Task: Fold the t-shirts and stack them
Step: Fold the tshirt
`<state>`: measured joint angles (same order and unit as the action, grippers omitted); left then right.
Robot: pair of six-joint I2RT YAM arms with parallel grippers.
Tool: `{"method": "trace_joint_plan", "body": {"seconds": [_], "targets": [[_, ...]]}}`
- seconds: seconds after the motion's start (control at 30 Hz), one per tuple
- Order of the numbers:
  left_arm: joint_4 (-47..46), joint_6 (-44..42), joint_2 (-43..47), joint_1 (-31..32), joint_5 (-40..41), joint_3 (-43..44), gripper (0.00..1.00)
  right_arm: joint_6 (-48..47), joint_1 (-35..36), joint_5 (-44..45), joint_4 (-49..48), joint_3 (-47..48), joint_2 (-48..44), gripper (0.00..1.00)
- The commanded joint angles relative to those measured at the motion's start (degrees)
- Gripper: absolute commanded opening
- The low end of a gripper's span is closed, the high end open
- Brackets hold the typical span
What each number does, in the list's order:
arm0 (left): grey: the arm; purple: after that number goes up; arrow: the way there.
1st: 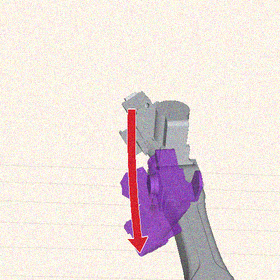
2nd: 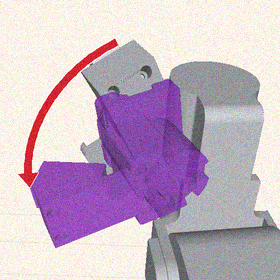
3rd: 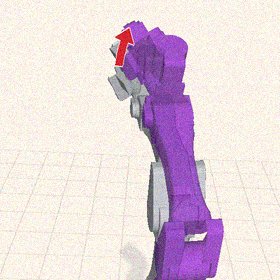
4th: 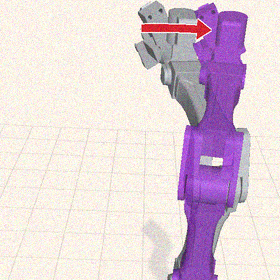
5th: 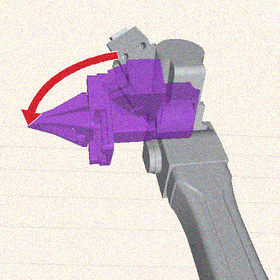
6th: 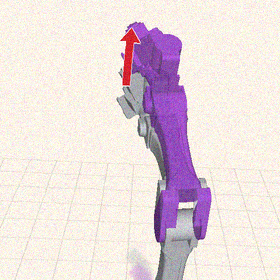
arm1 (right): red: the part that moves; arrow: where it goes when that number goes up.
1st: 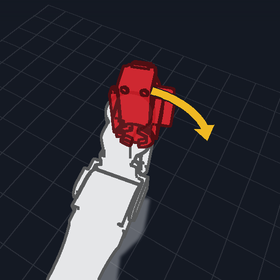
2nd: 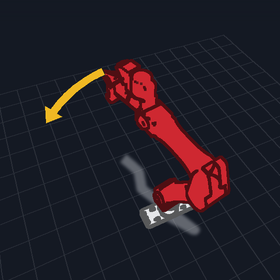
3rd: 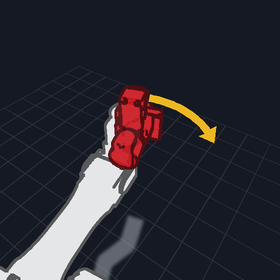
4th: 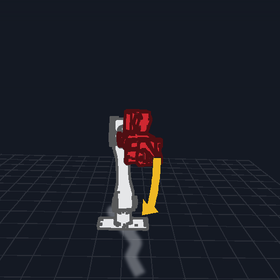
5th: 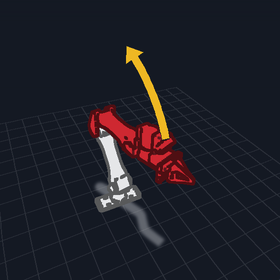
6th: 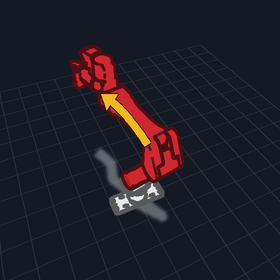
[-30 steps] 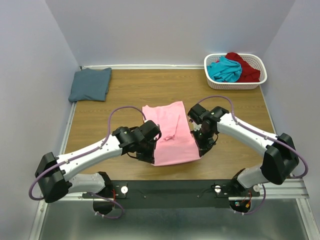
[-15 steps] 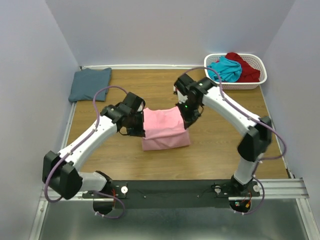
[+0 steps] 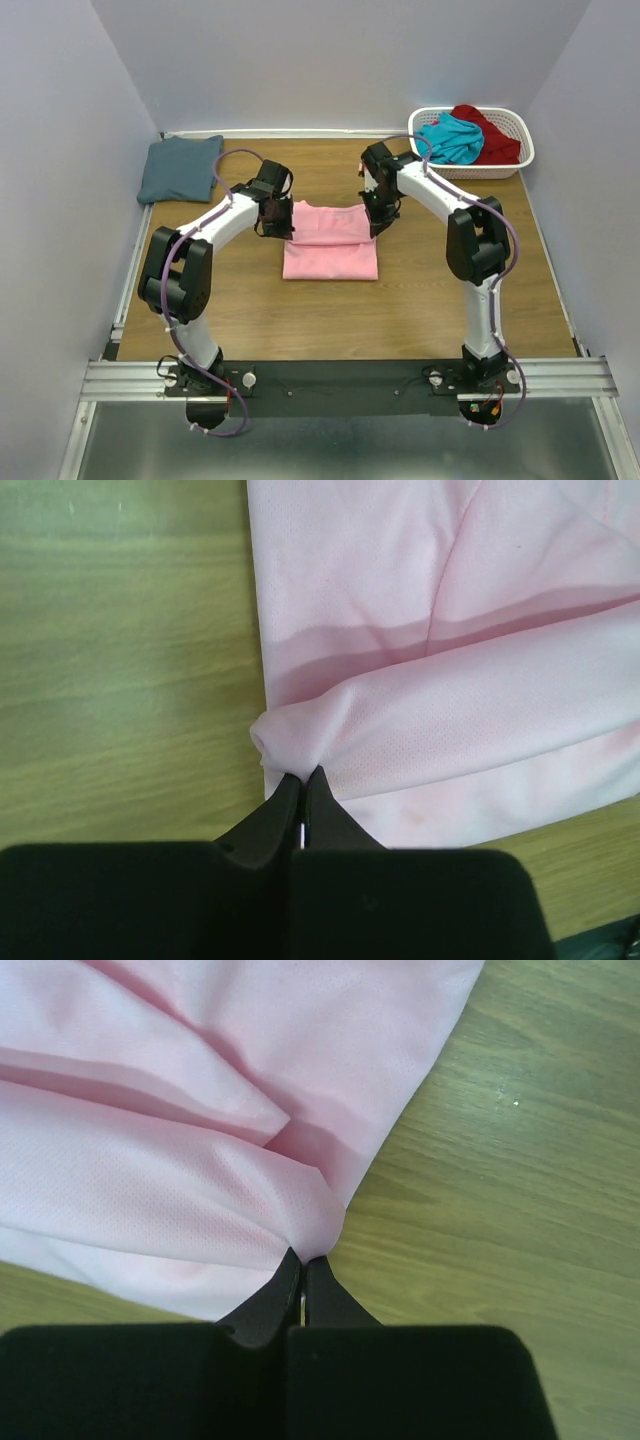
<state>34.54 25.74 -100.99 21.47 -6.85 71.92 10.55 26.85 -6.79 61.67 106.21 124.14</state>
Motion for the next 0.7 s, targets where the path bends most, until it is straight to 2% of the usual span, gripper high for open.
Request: {"method": "trace_joint_plan", "body": {"seconds": [0.0,0.17,0.33,0.67], "targets": [[-4.92,-3.06,0.88,-0.38,3.6,1.21,0.0,0.35,-2.58,1.43,-8.04,-7.5,-3.72,0.01],[-9.58,-2.97,1.58,-0.38,3.51,-0.64,0.0,3.07,-3.3,1.78,-14.29,-12.69,-4.69,0.01],[-13.27,-3.67,4.75,0.76,2.28,-3.01,0.0,4.75,-3.21,3.35,-20.52,-20.15,-9.78,0.01],[-18.11,-5.26,2.92,1.11,5.36,-3.63,0.0,5.8,-3.3,4.94,-25.54,-27.63,-11.2,0.01]]}}
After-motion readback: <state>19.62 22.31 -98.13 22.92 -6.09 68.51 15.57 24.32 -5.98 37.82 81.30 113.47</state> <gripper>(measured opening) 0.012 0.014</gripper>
